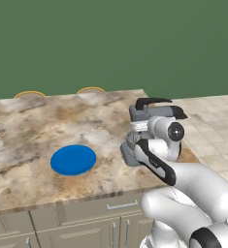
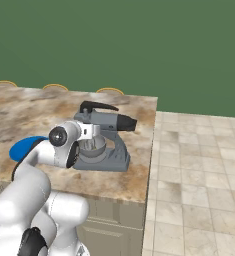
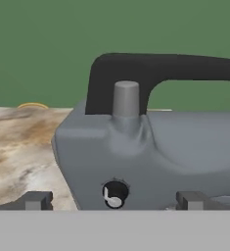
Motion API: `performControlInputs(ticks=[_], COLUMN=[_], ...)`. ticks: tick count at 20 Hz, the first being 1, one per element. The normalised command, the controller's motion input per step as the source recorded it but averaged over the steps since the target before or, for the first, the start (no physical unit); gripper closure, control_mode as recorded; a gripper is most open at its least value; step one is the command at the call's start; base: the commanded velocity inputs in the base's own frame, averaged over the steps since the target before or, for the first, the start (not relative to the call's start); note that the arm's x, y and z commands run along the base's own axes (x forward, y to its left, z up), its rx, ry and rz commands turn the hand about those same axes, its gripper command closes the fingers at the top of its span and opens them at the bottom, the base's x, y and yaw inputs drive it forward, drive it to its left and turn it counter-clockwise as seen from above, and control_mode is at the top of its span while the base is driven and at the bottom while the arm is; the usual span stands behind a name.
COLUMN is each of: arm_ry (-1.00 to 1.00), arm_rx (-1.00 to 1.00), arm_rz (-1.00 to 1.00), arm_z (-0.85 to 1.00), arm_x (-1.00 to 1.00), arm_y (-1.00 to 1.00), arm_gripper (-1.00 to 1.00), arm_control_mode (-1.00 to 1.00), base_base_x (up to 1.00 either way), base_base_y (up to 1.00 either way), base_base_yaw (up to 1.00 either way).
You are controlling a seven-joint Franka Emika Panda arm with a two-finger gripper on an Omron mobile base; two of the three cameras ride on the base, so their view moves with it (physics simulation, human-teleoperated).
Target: Add butter and sugar cubes to the stand mixer bowl and then turn on the stand mixer to begin making frosting.
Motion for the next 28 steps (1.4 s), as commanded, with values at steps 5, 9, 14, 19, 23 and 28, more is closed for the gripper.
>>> performControlInputs(ticks=[5, 9, 14, 19, 23, 28], arm_ry=[-0.04, -0.03, 0.0, 0.0, 0.0, 0.0], arm_rx=[0.0, 0.0, 0.0, 0.0, 0.0, 0.0], arm_rz=[0.0, 0.0, 0.0, 0.0, 0.0, 0.0], arm_z=[-0.08, -0.29, -0.36, -0.15, -0.03, -0.13], arm_x=[0.01, 0.0, 0.0, 0.01, 0.08, 0.07], arm_y=[0.0, 0.0, 0.0, 0.0, 0.0, 0.0], arm_gripper=[-1.0, -1.0, -1.0, -1.0, -1.0, -1.0], arm_control_mode=[-1.0, -1.0, -1.0, -1.0, -1.0, -1.0], base_base_x=[0.0, 0.0, 0.0, 0.0, 0.0, 0.0], base_base_y=[0.0, 0.0, 0.0, 0.0, 0.0, 0.0], base_base_yaw=[0.0, 0.0, 0.0, 0.0, 0.0, 0.0])
